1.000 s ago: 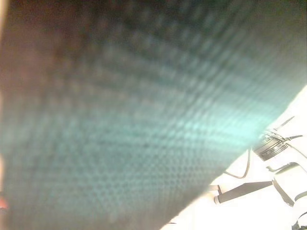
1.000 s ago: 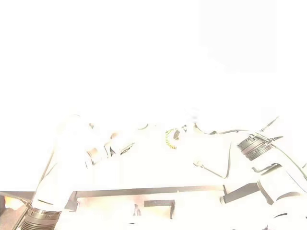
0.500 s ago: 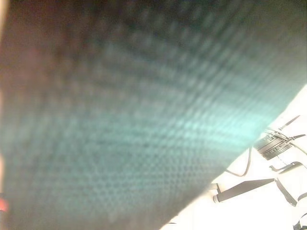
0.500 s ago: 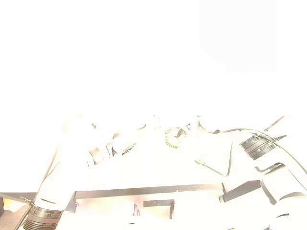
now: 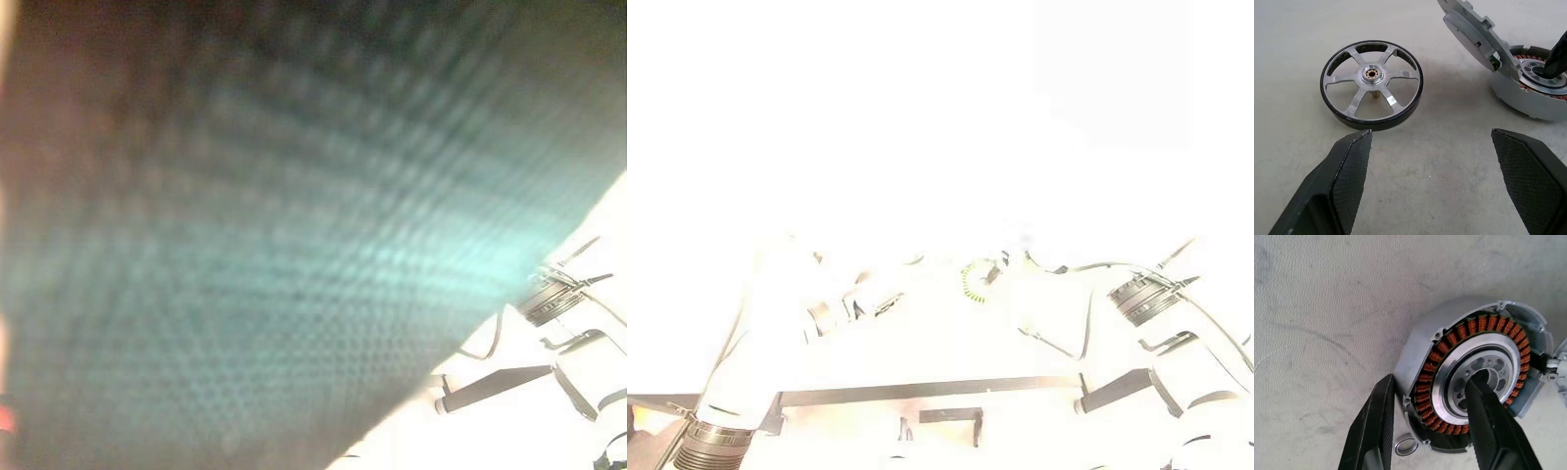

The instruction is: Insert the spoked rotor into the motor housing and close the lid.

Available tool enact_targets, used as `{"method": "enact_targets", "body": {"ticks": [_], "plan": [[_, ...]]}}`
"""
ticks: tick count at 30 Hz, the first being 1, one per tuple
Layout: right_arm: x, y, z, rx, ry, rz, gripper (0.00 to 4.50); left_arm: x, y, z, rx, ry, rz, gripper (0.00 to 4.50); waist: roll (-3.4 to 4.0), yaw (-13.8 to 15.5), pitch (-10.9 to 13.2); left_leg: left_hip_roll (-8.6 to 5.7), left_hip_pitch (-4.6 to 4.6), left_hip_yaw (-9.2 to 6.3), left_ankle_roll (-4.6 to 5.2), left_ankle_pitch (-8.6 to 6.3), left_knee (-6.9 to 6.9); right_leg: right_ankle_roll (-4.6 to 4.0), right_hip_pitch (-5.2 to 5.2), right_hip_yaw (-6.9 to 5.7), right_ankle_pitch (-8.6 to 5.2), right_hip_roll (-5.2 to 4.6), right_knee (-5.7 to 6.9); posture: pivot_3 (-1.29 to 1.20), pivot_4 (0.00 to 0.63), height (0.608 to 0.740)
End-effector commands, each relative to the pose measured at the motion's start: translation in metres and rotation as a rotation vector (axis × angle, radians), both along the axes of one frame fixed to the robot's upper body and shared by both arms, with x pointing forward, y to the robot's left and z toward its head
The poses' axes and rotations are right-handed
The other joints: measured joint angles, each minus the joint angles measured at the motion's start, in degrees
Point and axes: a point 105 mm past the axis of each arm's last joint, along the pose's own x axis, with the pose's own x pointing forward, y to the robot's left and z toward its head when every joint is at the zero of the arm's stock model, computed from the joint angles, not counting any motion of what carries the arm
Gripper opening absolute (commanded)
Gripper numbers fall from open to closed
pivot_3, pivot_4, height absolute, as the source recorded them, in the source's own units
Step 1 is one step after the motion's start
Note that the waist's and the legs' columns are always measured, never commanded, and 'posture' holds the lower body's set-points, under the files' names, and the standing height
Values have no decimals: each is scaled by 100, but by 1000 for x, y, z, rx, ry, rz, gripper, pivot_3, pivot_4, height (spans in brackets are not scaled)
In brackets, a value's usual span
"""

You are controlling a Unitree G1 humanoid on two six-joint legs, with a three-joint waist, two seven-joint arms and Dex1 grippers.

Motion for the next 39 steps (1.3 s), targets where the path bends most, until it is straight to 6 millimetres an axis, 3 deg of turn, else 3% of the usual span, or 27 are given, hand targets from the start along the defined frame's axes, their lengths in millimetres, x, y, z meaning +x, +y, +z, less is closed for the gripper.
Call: {"method": "enact_targets", "body": {"ticks": [1,10,18,27,31,39], "plan": [[-3,21,12,63,-5,41,1945,1,1,7,5,-45,-1,4127,0,-6,0,4,0,0,-2,1,0,0,0,-5,0,0,0,0,0,740],[-6,45,25,162,85,-94,1945,-1,0,3,7,-42,3,4127,3,19,2,48,-14,-1,-36,20,-5,0,-7,-65,0,5,5,0,0,740],[36,21,27,129,-51,-165,1945,-4,-6,4,4,-39,-5,4127,3,24,3,47,-23,-1,-41,22,-1,0,-6,-68,0,2,1,0,0,740],[47,19,21,153,-73,-191,1945,-3,-7,5,7,-41,-9,4127,4,15,3,48,-39,-1,-53,29,-12,-2,-25,-75,0,3,2,0,0,740],[61,18,25,169,-116,-225,1945,-4,-6,5,8,-38,-8,4127,4,9,5,56,-36,1,-59,33,-7,-2,-23,-85,0,3,3,0,0,740],[69,22,29,181,-125,-233,1945,-5,-6,4,16,-34,-5,4127,5,19,5,80,-63,6,-84,49,-8,-12,-45,-112,6,5,8,0,0,740]]}}
